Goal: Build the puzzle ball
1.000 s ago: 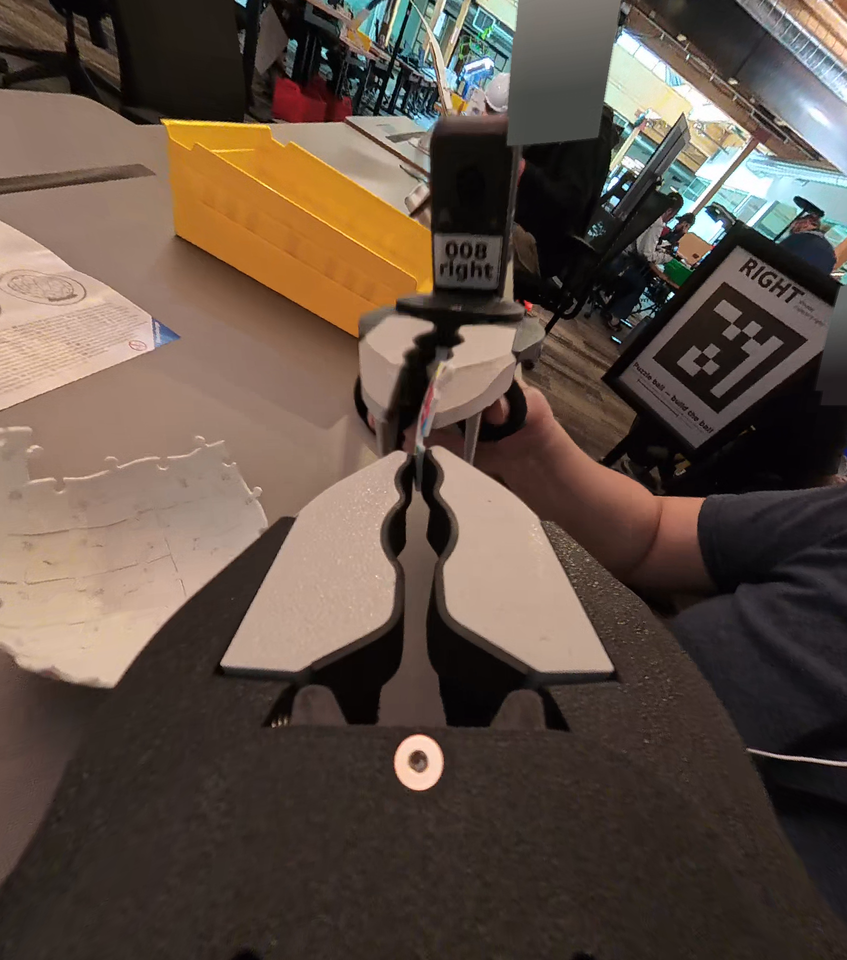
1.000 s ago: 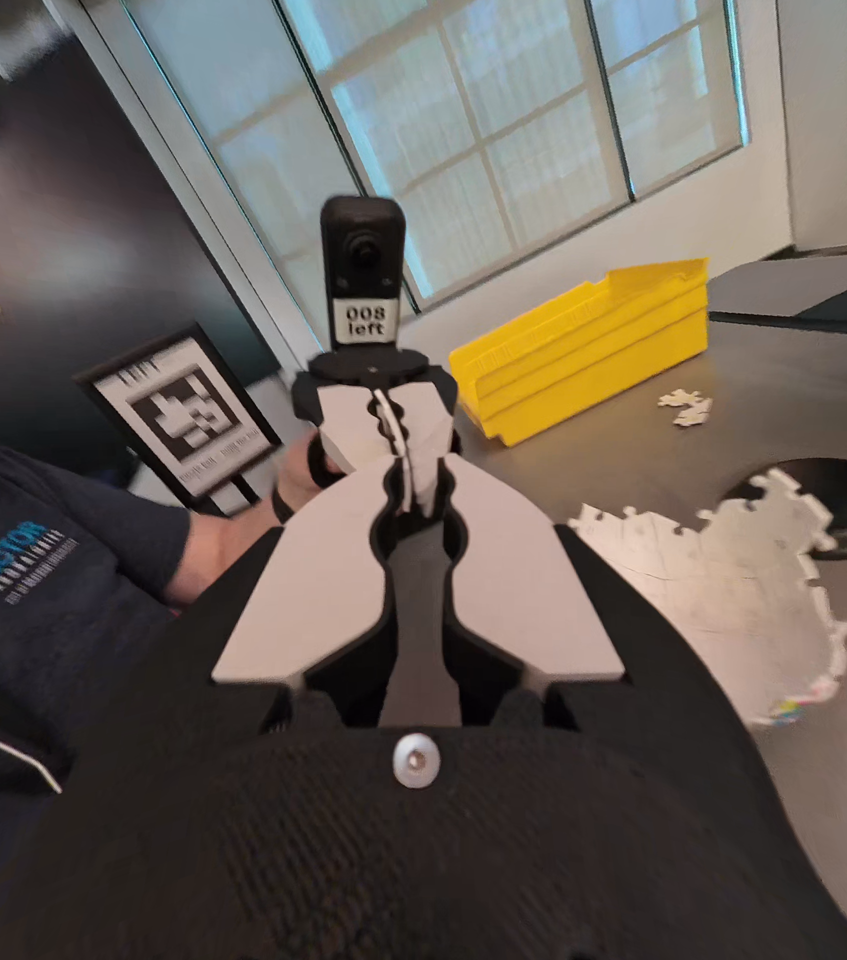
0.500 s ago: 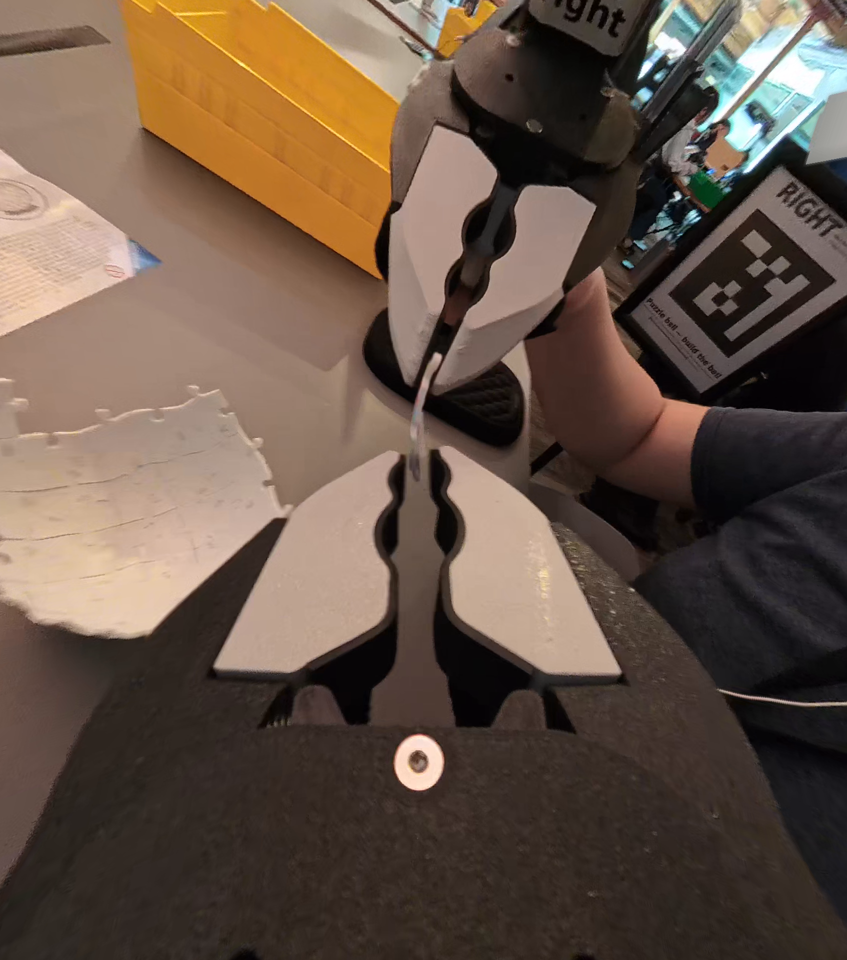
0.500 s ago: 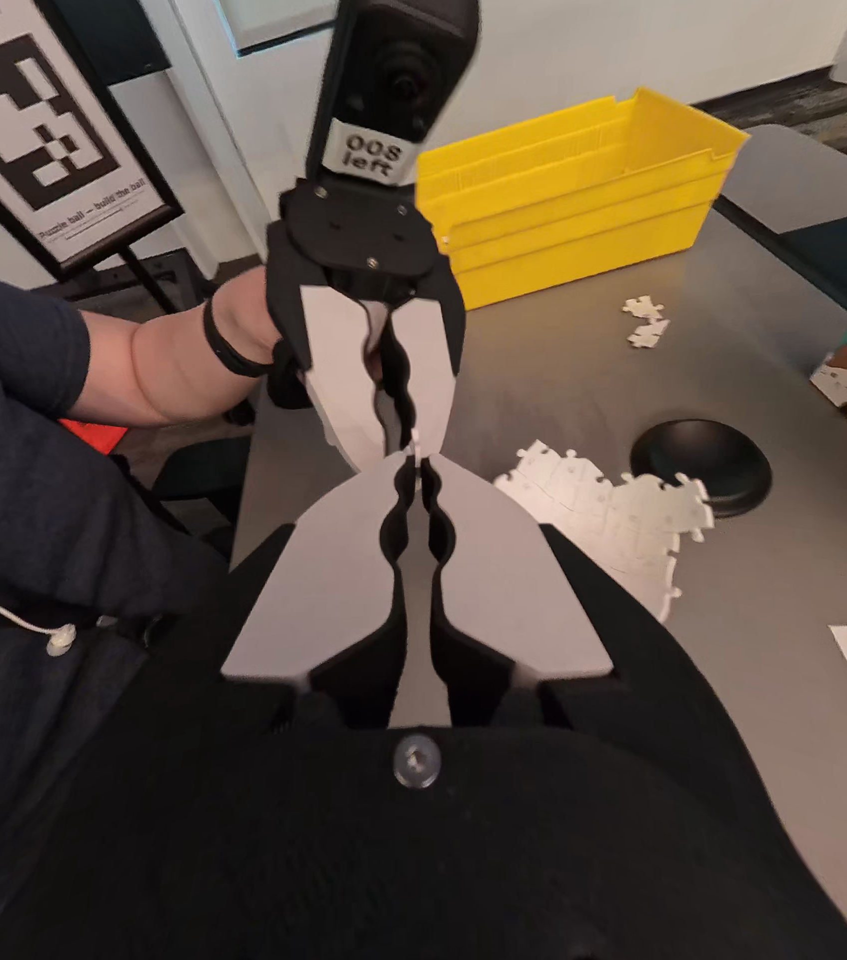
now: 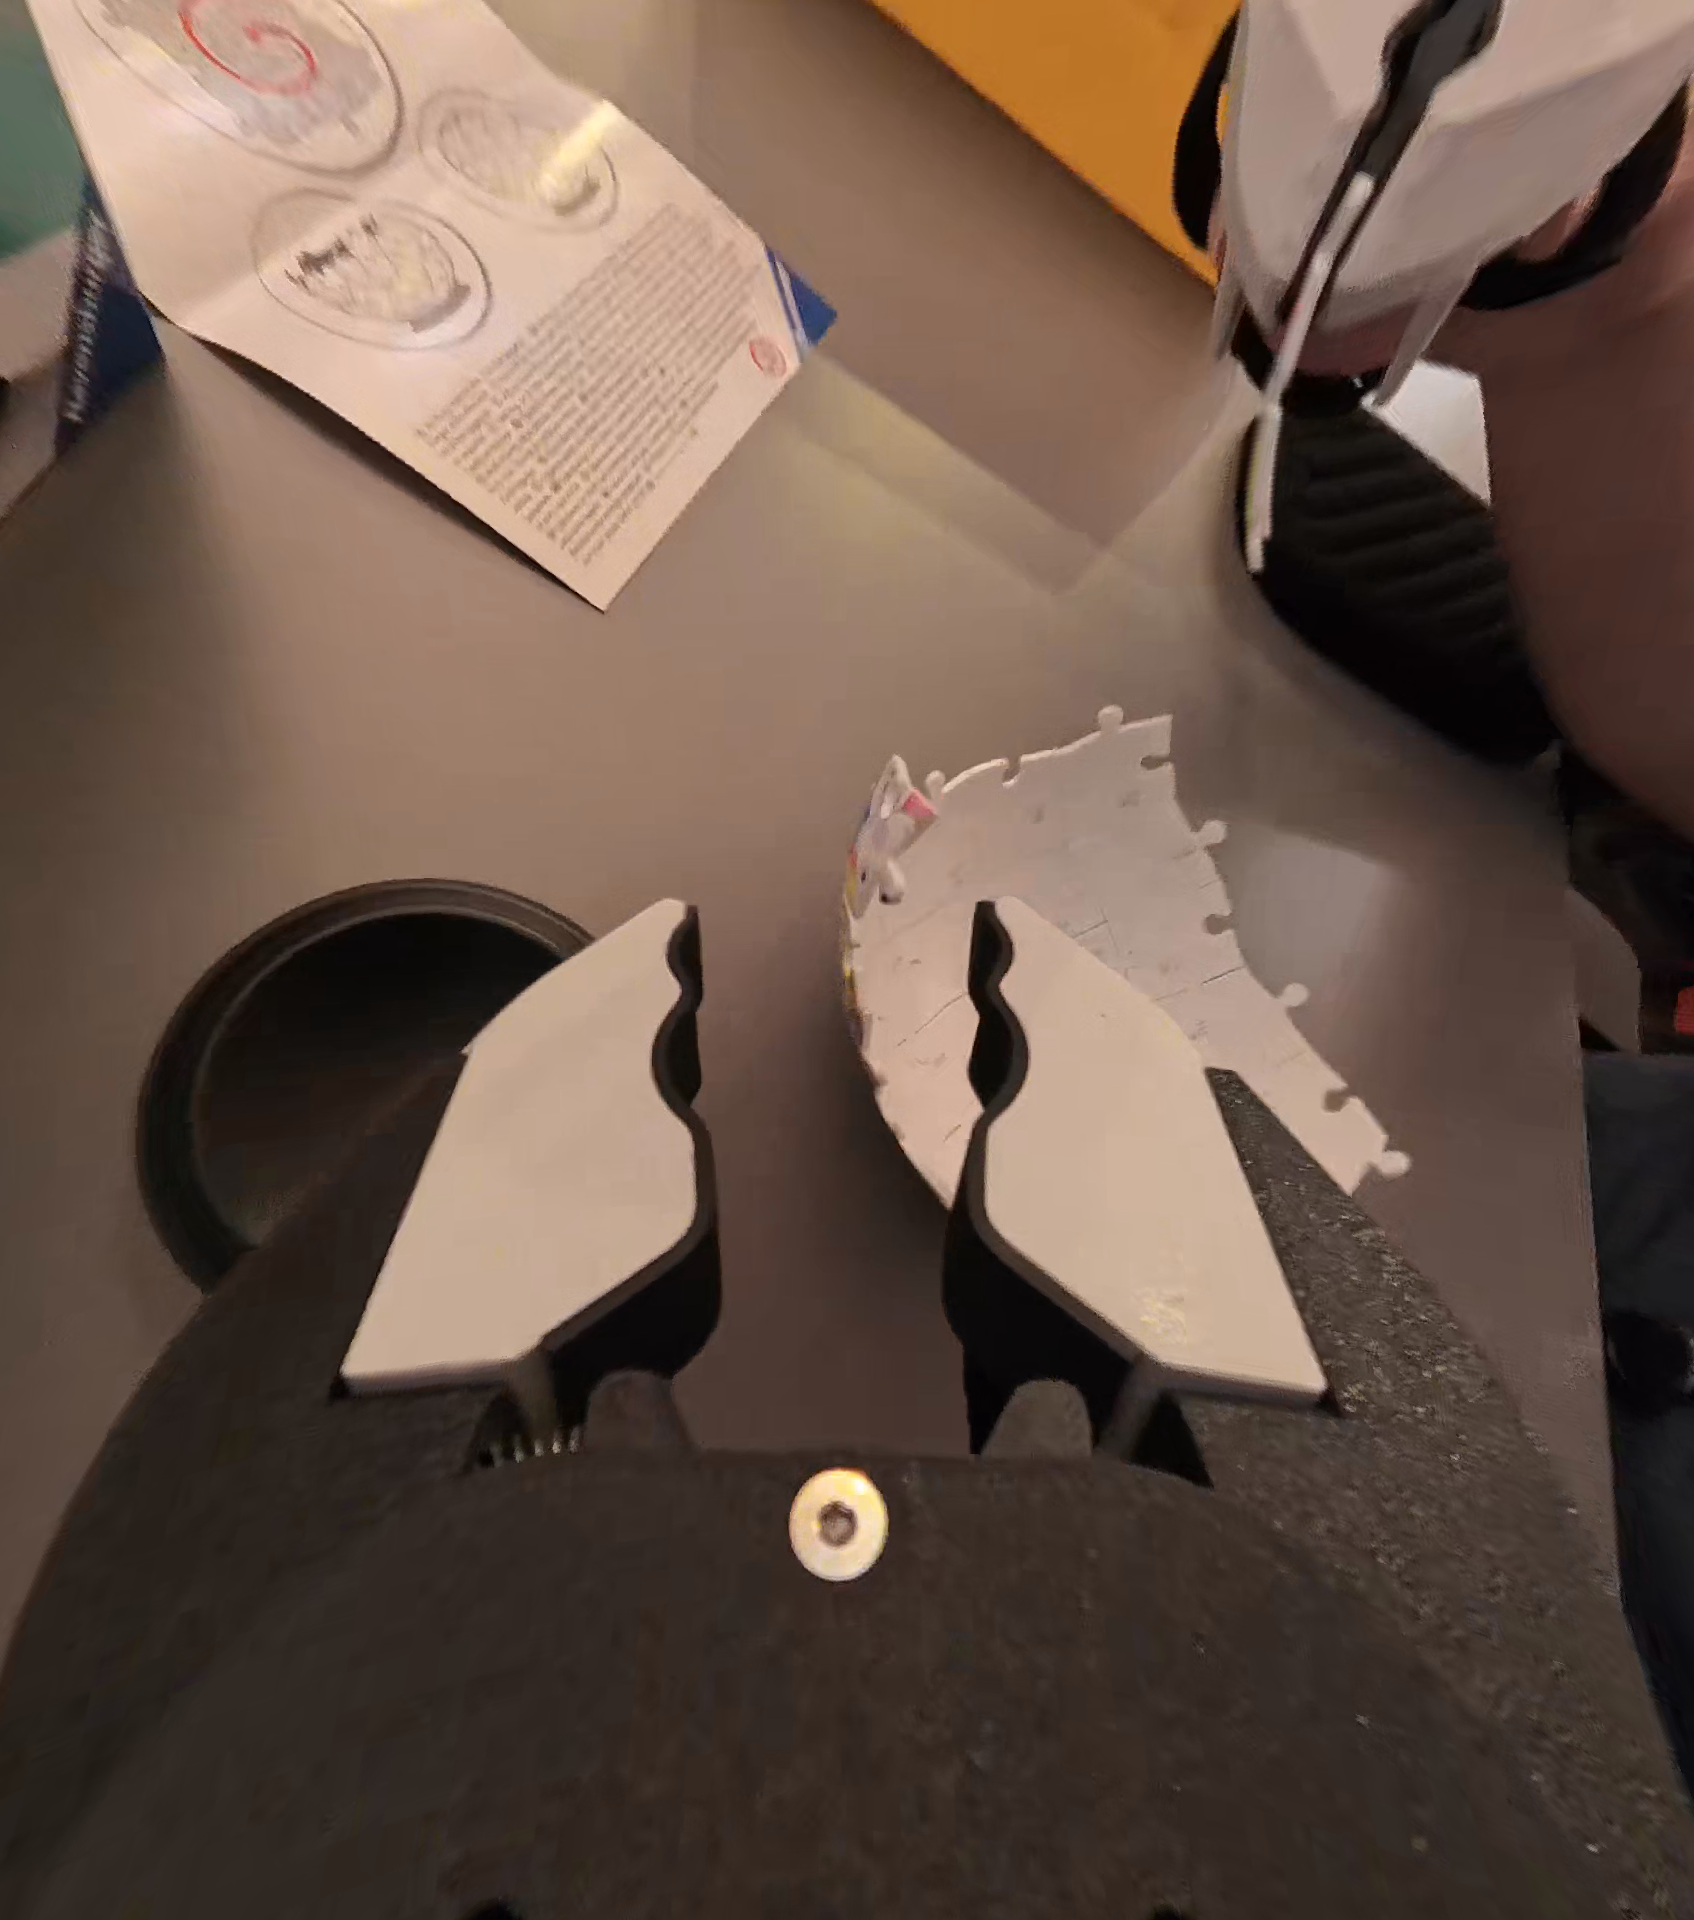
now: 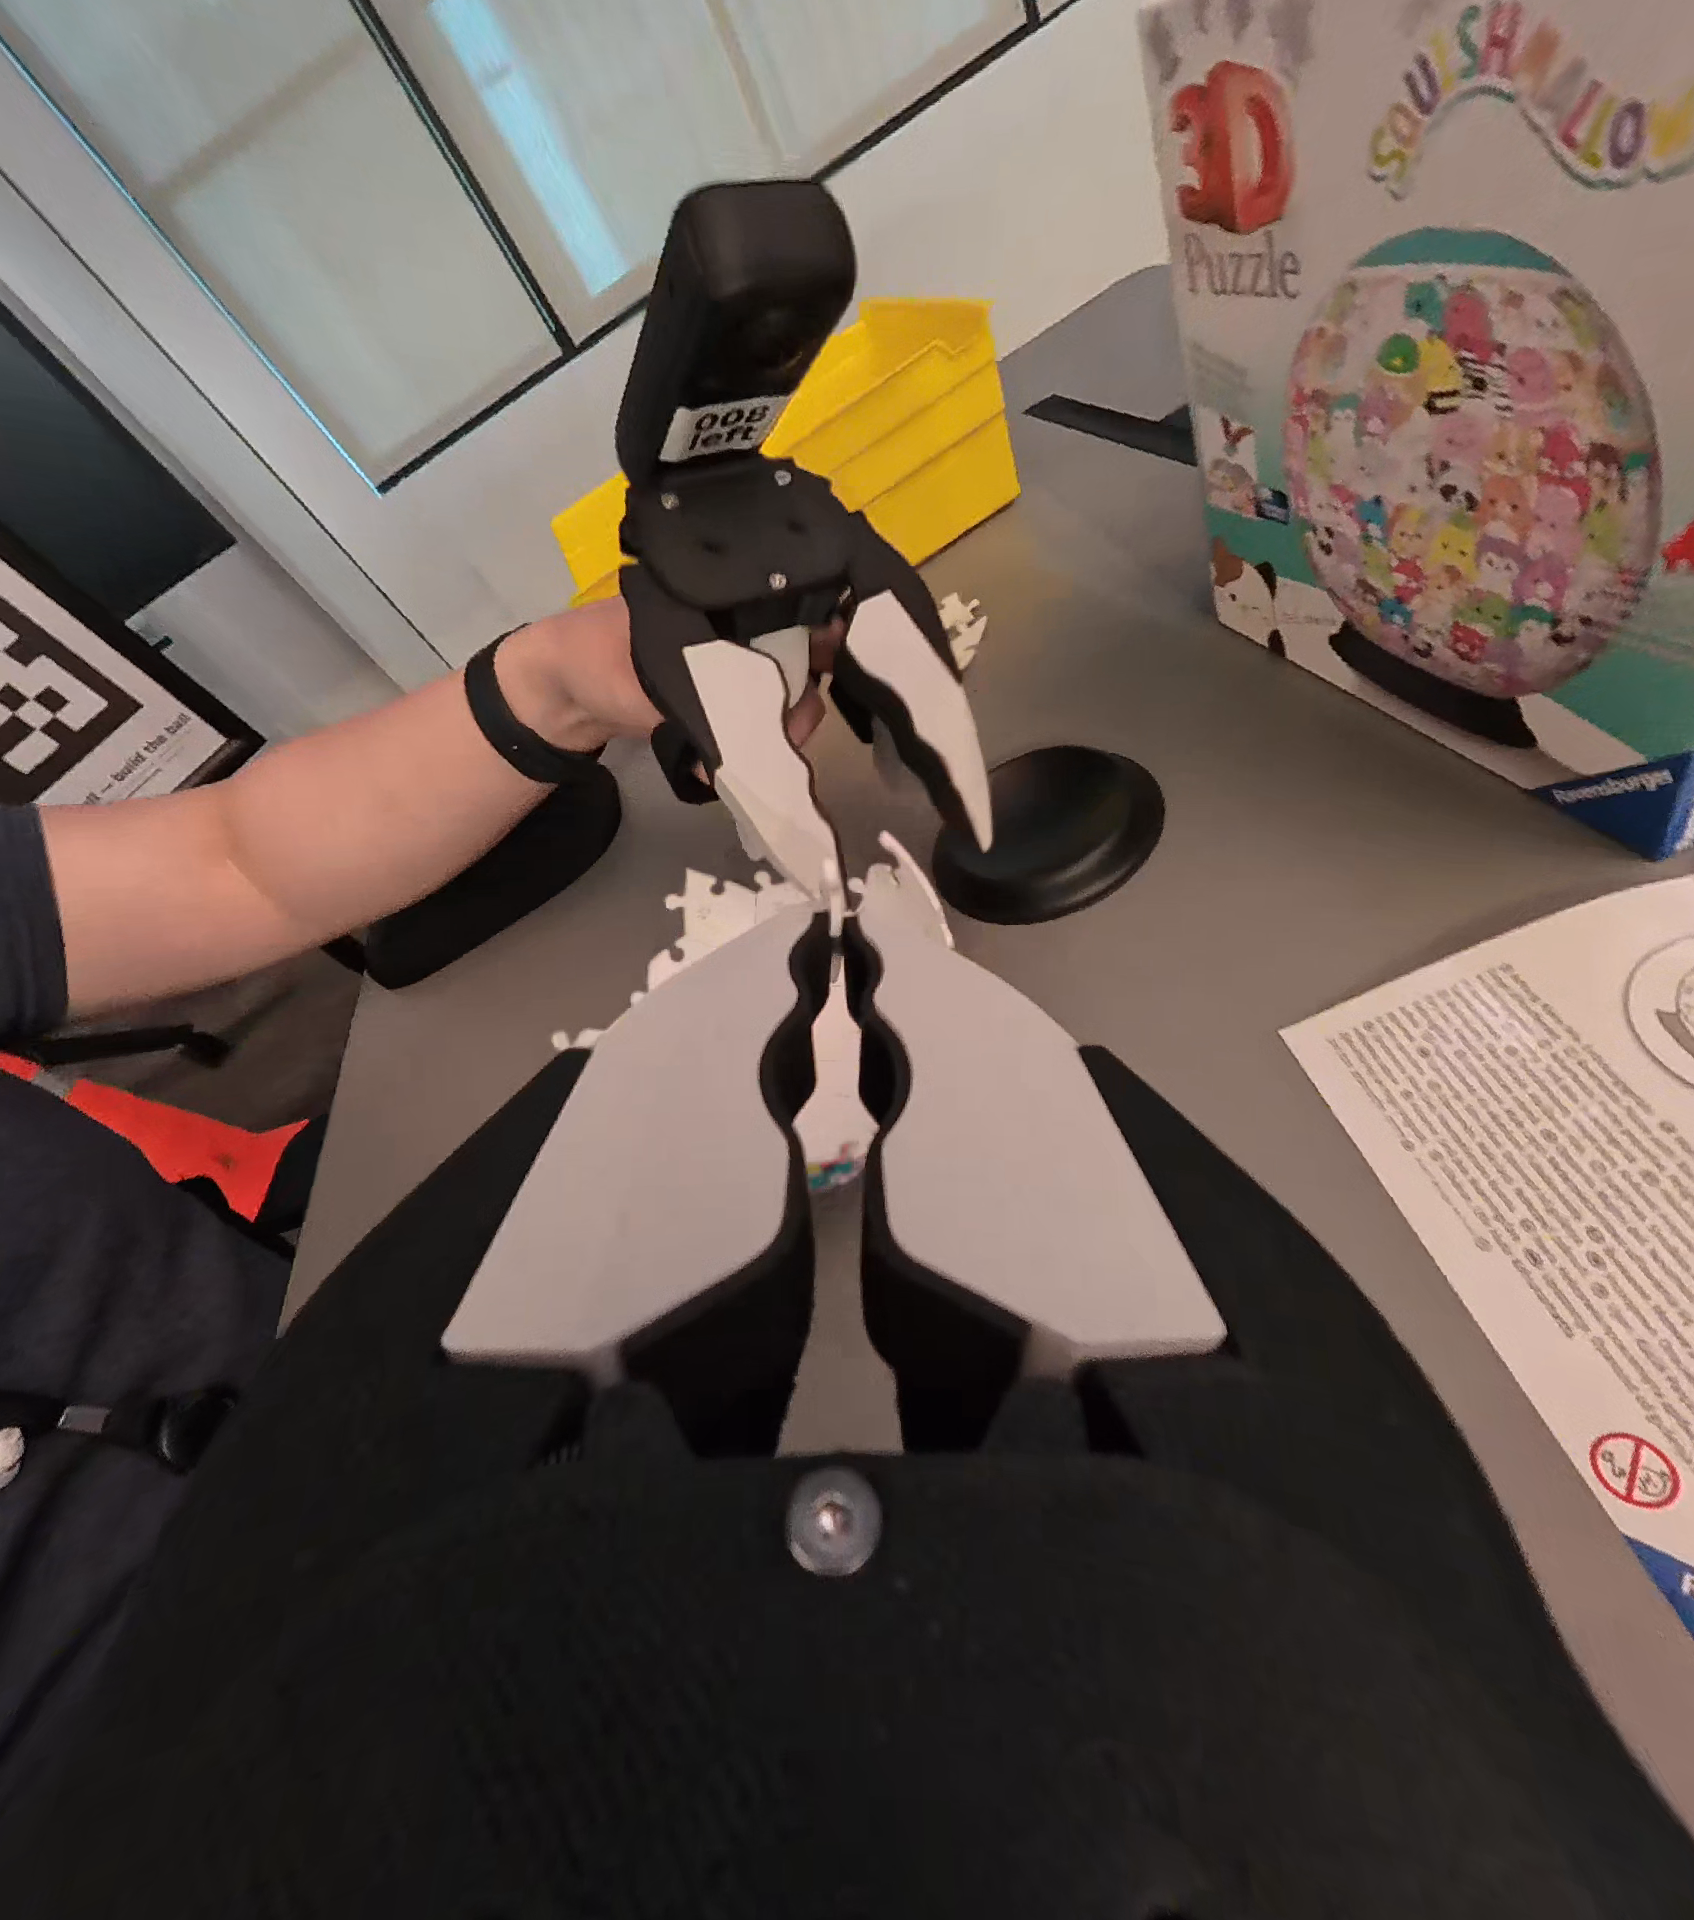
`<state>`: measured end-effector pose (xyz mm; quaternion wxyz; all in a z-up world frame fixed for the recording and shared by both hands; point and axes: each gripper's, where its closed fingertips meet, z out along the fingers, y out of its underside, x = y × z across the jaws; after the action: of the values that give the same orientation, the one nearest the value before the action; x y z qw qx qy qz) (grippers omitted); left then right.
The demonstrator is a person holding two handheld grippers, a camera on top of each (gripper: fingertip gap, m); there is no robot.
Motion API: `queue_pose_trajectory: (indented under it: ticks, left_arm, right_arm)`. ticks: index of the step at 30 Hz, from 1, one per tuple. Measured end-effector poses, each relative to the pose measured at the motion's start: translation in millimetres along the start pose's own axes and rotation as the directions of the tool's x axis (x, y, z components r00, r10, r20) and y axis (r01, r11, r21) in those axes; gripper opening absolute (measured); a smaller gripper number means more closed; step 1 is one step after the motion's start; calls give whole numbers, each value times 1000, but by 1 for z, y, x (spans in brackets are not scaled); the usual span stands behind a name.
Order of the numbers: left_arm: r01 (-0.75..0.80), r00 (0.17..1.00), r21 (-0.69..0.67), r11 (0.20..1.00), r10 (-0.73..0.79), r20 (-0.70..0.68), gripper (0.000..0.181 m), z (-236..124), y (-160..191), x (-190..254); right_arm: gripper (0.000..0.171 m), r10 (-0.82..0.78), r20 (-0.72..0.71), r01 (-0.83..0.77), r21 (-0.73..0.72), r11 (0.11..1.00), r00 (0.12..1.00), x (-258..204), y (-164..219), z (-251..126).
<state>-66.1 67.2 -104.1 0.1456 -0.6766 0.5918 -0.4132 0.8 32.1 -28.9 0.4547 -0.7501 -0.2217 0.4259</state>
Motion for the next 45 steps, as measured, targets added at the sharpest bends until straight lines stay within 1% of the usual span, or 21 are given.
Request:
queue_pose_trajectory:
  ticks: [2, 5, 6, 10, 16, 20, 21, 22, 23, 27, 29, 38, 45]
  left_arm:
    - [0, 999, -31, 1000, -1, -35, 38, 8, 9, 3]
    - [11, 998, -87, 996, -16, -53, 29, 17, 22, 5]
    - [9, 998, -100, 995, -15, -62, 22, 18, 26, 7]
    - [7, 999, -108, 994, -13, -53, 8, 20, 33, 14]
    - [53, 998, -132, 990, -55, -10, 7, 17, 48, 40]
    - [129, 988, -100, 987, -120, 93, 8, 13, 58, 53]
    - [140, 983, -93, 986, -127, 129, 10, 12, 60, 54]
    - [148, 976, -79, 986, -133, 170, 20, 10, 61, 53]
    - [143, 970, -61, 988, -128, 205, 24, 7, 60, 52]
    - [73, 937, 4, 997, -70, 343, 27, -6, 54, 45]
    - [46, 921, 16, 999, -48, 387, 28, -11, 53, 42]
    - [45, 924, 32, 998, -54, 378, 27, -12, 56, 45]
    - [39, 927, 22, 999, -45, 373, 26, -12, 59, 48]
  right_arm:
    - [3, 16, 1, -16, 6, 1000, 1000, 5, 4, -2]
    - [3, 19, 6, -19, 5, 1000, 1000, 7, 8, -3]
    - [3, 19, 9, -19, 4, 1000, 1000, 8, 9, -3]
    - [3, 34, 29, -34, 13, 999, 999, 7, 11, -4]
    - [3, 35, 41, -35, -16, 999, 999, 2, 21, -4]
    - [3, 48, 49, -48, -12, 999, 998, 1, 22, -6]
    - [3, 54, 49, -54, -12, 998, 997, 2, 23, -6]
    - [3, 58, 48, -58, -13, 998, 997, 3, 23, -6]
    - [3, 62, 47, -61, -14, 998, 997, 4, 24, -5]
    - [3, 73, 42, -73, -8, 997, 996, 7, 26, -4]
    - [3, 78, 40, -78, 1, 997, 996, 7, 26, -4]
    - [3, 103, 12, -103, 29, 994, 995, 11, 30, -11]
    - [3, 91, 6, -91, 32, 995, 996, 10, 36, -12]
